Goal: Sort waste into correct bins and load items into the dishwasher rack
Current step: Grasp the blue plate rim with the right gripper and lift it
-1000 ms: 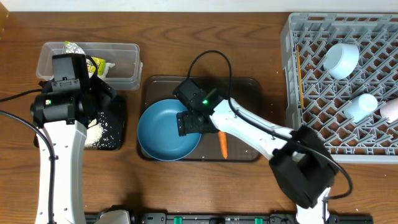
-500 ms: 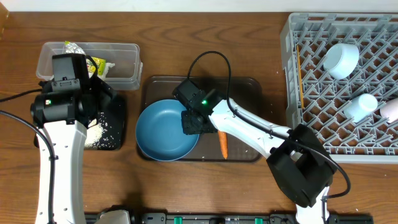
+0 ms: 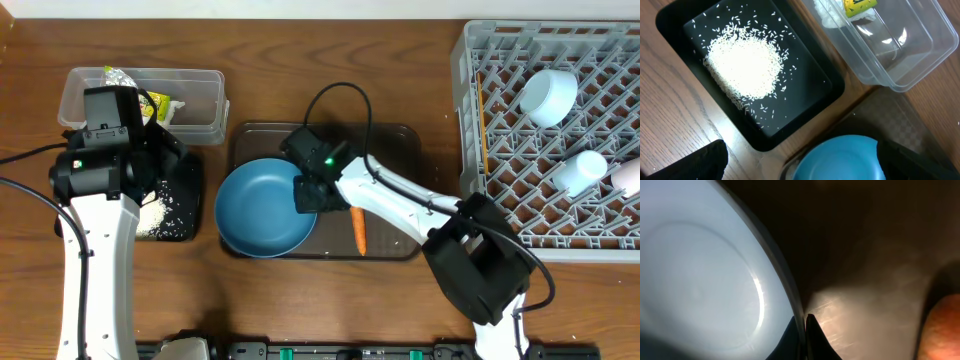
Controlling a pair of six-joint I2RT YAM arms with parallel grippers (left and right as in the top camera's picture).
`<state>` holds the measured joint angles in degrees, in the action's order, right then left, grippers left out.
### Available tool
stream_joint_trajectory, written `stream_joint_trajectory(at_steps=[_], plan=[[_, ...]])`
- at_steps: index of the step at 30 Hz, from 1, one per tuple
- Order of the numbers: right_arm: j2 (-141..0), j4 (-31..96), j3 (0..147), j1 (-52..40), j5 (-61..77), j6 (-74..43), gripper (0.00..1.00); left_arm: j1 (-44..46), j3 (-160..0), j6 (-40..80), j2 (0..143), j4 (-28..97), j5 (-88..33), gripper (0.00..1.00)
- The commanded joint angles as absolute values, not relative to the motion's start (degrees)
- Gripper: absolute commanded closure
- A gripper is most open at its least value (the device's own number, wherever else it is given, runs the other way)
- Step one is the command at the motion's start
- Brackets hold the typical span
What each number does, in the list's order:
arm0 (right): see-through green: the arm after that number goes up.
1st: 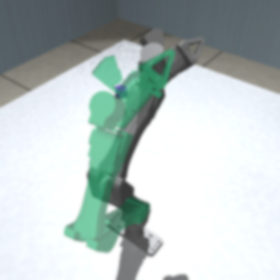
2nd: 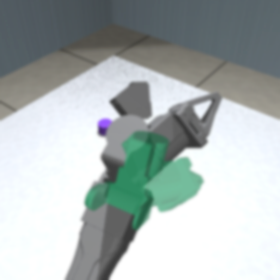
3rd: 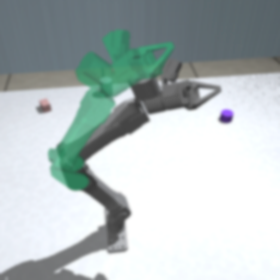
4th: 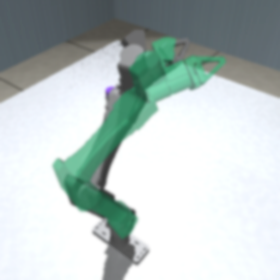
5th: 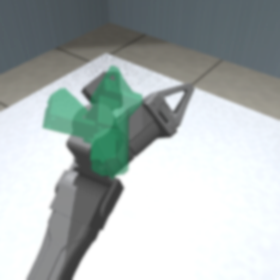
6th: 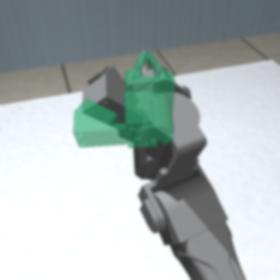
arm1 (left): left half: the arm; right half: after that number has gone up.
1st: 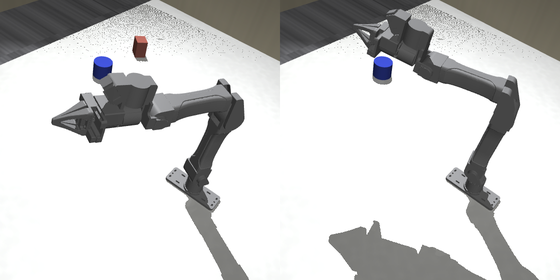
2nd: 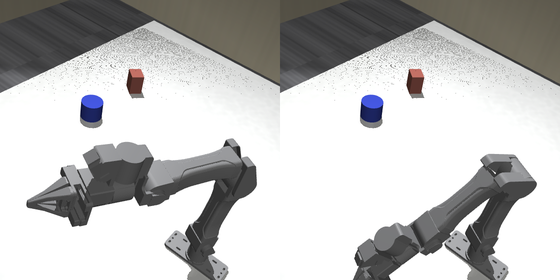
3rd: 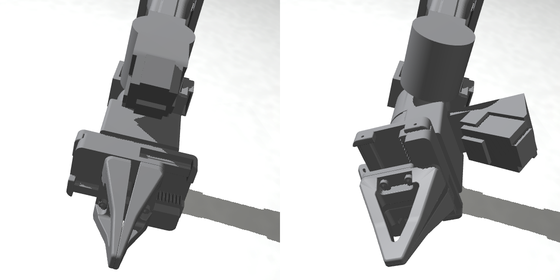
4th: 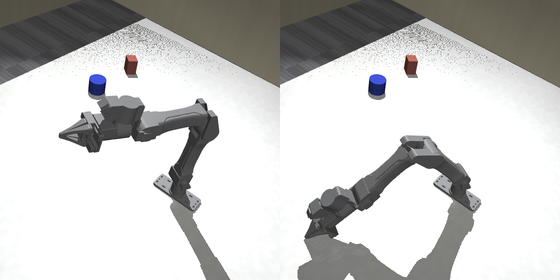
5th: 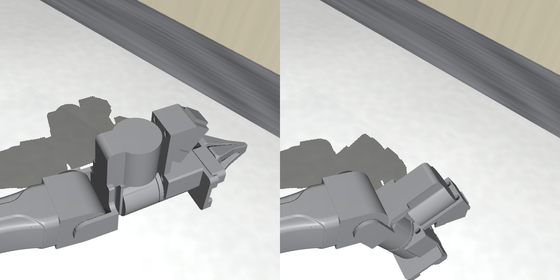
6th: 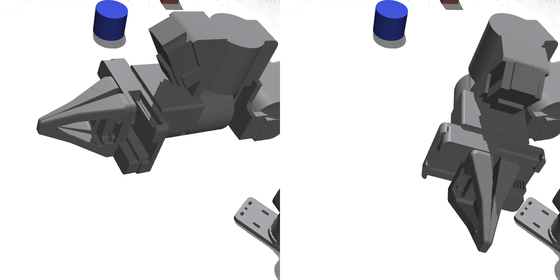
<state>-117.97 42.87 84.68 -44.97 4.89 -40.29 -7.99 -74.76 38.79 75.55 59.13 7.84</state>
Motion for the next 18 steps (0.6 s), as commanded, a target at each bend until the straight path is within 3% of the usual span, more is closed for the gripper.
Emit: stream_joint_trajectory(at_steps=[1, 11, 18], plan=[[-118.3, 43.1, 85.6, -40.8, 3.2, -40.2, 0.99, -8.0, -75.2, 38.5, 75.7, 59.4, 8.1, 0.02], [-118.3, 44.8, 88.1, -26.3, 7.6, -35.9, 0.99, -8.0, -75.2, 38.5, 75.7, 59.4, 8.1, 0.02], [-118.3, 50.0, 88.1, -21.4, 5.7, -32.5, 0.99, -8.0, -75.2, 38.5, 75.7, 59.4, 8.1, 0.02]])
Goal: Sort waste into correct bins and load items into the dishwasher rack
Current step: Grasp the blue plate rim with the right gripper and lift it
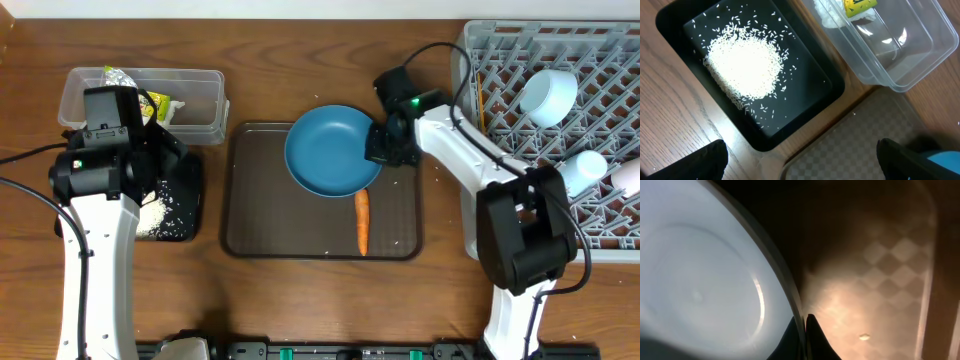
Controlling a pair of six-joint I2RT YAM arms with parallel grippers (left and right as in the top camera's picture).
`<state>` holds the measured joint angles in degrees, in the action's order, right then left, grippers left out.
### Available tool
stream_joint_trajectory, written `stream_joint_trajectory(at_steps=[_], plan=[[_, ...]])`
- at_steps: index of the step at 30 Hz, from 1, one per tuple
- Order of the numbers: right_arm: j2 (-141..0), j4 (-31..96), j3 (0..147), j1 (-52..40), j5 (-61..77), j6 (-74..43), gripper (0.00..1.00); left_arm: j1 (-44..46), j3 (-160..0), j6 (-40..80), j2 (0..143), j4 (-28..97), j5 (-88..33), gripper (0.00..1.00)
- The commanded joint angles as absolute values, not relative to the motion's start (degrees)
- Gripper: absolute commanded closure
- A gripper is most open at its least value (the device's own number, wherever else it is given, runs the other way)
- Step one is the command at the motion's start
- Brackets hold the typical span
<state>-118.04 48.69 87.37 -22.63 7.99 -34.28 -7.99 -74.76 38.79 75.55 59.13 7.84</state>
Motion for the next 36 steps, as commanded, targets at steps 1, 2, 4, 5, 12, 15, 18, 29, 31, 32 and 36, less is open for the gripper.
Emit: stream_joint_trajectory(at_steps=[1, 2, 4, 5, 12, 15, 18, 29, 31, 32, 36], plan=[[-118.3, 50.9, 88.1, -21.1, 4.1, -32.5, 0.99, -8.0, -75.2, 38.5, 75.7, 59.4, 8.1, 0.02], [-118.3, 51.8, 88.1, -20.9, 3.0, -32.5, 0.99, -8.0, -75.2, 38.5, 75.7, 59.4, 8.1, 0.02], [-118.3, 53.3, 88.1, -20.5, 1.7, -32.4, 0.99, -8.0, -75.2, 38.5, 75.7, 59.3, 8.1, 0.02], [-118.3, 53.9, 88.1, -20.3, 1.5, -32.2, 0.99, -8.0, -75.2, 38.5, 75.7, 59.3, 8.1, 0.02], [-118.3, 61.5, 88.1, -19.5, -1.9, -31.2, 0.99, -8.0, -75.2, 38.5, 75.7, 59.3, 8.1, 0.02], [-118.3, 63.1, 88.1, -19.5, -2.1, -30.2, 0.75, -8.0, -75.2, 38.5, 75.7, 59.4, 8.1, 0.02], [-118.3, 63.6, 88.2, -19.5, -2.1, -28.1, 0.29, -8.0, -75.2, 38.5, 75.7, 59.4, 8.1, 0.02], [-113.3, 70.5, 98.8, -21.1, 1.8, -21.3, 0.31, -8.0, -75.2, 38.5, 75.7, 59.4, 8.1, 0.02], [-111.6, 70.0, 99.9, -22.8, 5.8, -16.7, 0.32, -8.0, -75.2, 38.5, 75.7, 59.4, 8.1, 0.02], [-110.8, 69.4, 100.0, -23.9, 7.1, -14.5, 0.31, -8.0, -75.2, 38.5, 75.7, 59.4, 8.1, 0.02], [-110.5, 68.0, 99.8, -29.3, 7.3, -9.0, 0.30, -8.0, -75.2, 38.5, 75.7, 59.4, 8.1, 0.02]])
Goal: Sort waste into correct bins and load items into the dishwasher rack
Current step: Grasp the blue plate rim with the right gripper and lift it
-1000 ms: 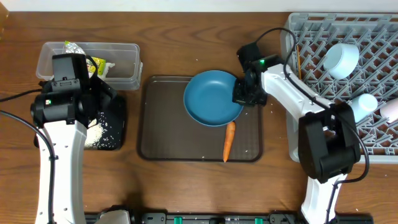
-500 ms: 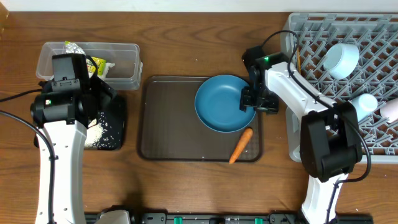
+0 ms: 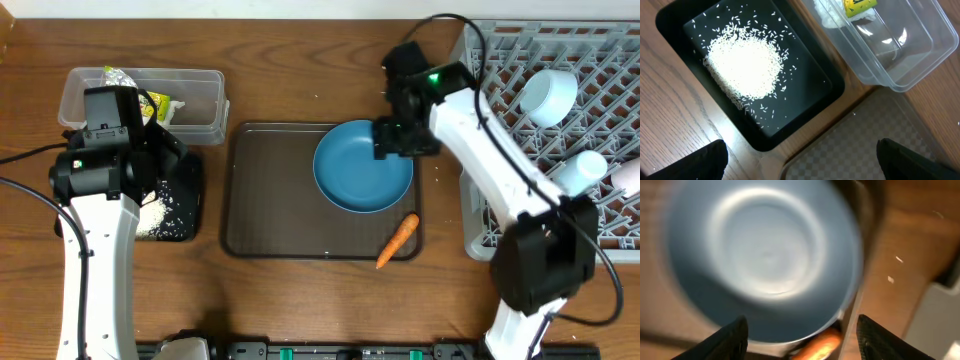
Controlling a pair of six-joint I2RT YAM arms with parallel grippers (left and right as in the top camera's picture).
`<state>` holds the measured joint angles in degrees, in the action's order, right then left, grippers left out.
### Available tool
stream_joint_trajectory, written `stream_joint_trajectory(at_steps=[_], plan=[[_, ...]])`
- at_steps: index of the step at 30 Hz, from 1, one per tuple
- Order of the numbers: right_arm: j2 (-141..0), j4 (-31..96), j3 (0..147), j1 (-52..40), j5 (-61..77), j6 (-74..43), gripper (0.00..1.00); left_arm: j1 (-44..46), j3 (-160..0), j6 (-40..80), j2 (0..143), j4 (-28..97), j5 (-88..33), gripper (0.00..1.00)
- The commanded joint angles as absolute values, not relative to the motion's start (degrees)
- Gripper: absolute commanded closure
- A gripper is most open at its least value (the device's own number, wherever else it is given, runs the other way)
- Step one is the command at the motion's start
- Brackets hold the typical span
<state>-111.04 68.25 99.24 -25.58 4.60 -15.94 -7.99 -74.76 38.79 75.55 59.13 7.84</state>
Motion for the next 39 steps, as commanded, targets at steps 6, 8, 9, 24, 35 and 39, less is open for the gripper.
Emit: stream_joint_trajectory(at_steps=[6, 8, 9, 24, 35, 39], plan=[[-112.4, 64.7, 96.6, -37.7, 2.0, -8.1, 0.28, -8.0, -75.2, 38.5, 75.7, 59.4, 8.1, 0.02], [-113.9, 63.6, 96.1, -40.3, -0.4, -8.7, 0.29, -8.0, -75.2, 38.5, 75.7, 59.4, 8.1, 0.02], [-114.7, 63.2, 96.1, -41.6, -2.3, -9.3, 0.29, -8.0, -75.2, 38.5, 75.7, 59.4, 8.1, 0.02], [-125.2, 59.1, 96.1, -46.5, -7.7, -11.4, 0.35, -8.0, -75.2, 38.5, 75.7, 59.4, 8.1, 0.02], [-126.3, 57.7, 96.4, -46.8, -8.8, -15.4, 0.98, -8.0, -75.2, 38.5, 75.7, 59.4, 8.1, 0.02], [-125.8, 58.9, 97.9, -46.7, -8.8, -16.5, 0.99, -8.0, -75.2, 38.5, 75.7, 59.3, 8.1, 0.02]])
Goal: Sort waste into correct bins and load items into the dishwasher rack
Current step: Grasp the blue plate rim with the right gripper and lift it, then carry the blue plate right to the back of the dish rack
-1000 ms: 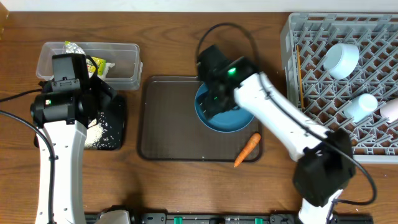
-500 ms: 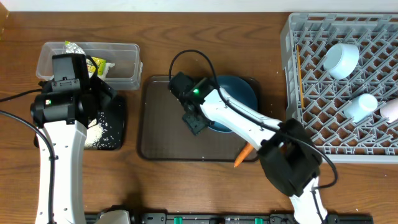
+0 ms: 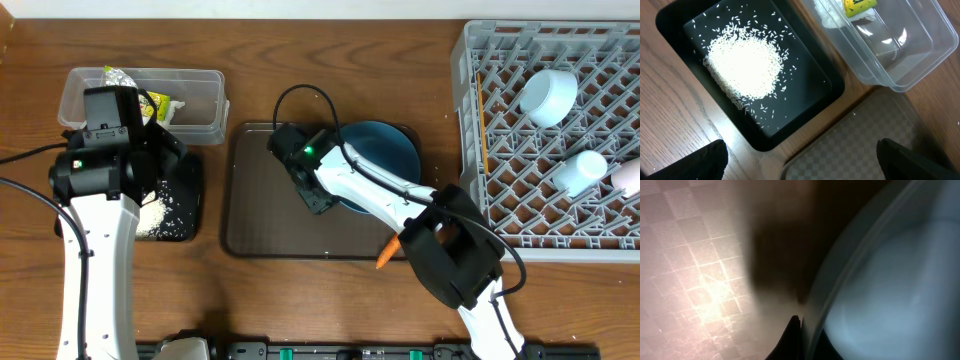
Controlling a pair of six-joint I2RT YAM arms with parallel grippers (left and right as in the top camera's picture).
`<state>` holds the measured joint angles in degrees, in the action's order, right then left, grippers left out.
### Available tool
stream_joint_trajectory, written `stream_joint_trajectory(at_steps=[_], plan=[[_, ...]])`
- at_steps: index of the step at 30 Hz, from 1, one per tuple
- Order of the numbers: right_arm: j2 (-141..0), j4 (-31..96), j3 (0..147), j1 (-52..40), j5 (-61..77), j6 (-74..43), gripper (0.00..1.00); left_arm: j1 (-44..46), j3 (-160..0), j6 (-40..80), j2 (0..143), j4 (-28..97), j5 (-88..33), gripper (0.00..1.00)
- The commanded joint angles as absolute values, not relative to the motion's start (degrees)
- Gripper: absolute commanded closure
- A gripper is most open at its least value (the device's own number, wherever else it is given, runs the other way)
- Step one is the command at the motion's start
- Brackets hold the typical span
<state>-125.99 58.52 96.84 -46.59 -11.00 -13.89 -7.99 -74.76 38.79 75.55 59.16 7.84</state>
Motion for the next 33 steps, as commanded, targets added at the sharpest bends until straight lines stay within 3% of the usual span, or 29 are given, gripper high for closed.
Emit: stream_joint_trajectory(at_steps=[1, 7, 13, 18, 27, 33], plan=[[-125.2, 59.4, 98.6, -46.7, -8.7, -16.9, 0.99, -8.0, -75.2, 38.5, 75.7, 59.4, 8.1, 0.02], [-119.5, 62.5, 104.1, -46.1, -8.4, -17.0, 0.99, -8.0, -75.2, 38.5, 75.7, 59.4, 8.1, 0.02], [-107.4, 60.5, 105.2, -39.2, -0.1, -18.2, 0.99, -8.0, -75.2, 38.5, 75.7, 59.4, 8.1, 0.02], [-98.7, 59.5, 105.2, -25.6, 10.3, -18.1, 0.99, -8.0, -75.2, 38.5, 75.7, 59.4, 8.1, 0.02], [-95.5, 52.9, 105.0, 8.3, 40.2, -10.2, 0.99, -8.0, -75.2, 38.5, 75.7, 59.3, 8.1, 0.02], [-97.5, 42.6, 104.7, 22.0, 45.4, -8.9, 0.99, -8.0, -75.2, 38.5, 75.7, 59.4, 8.1, 0.02]])
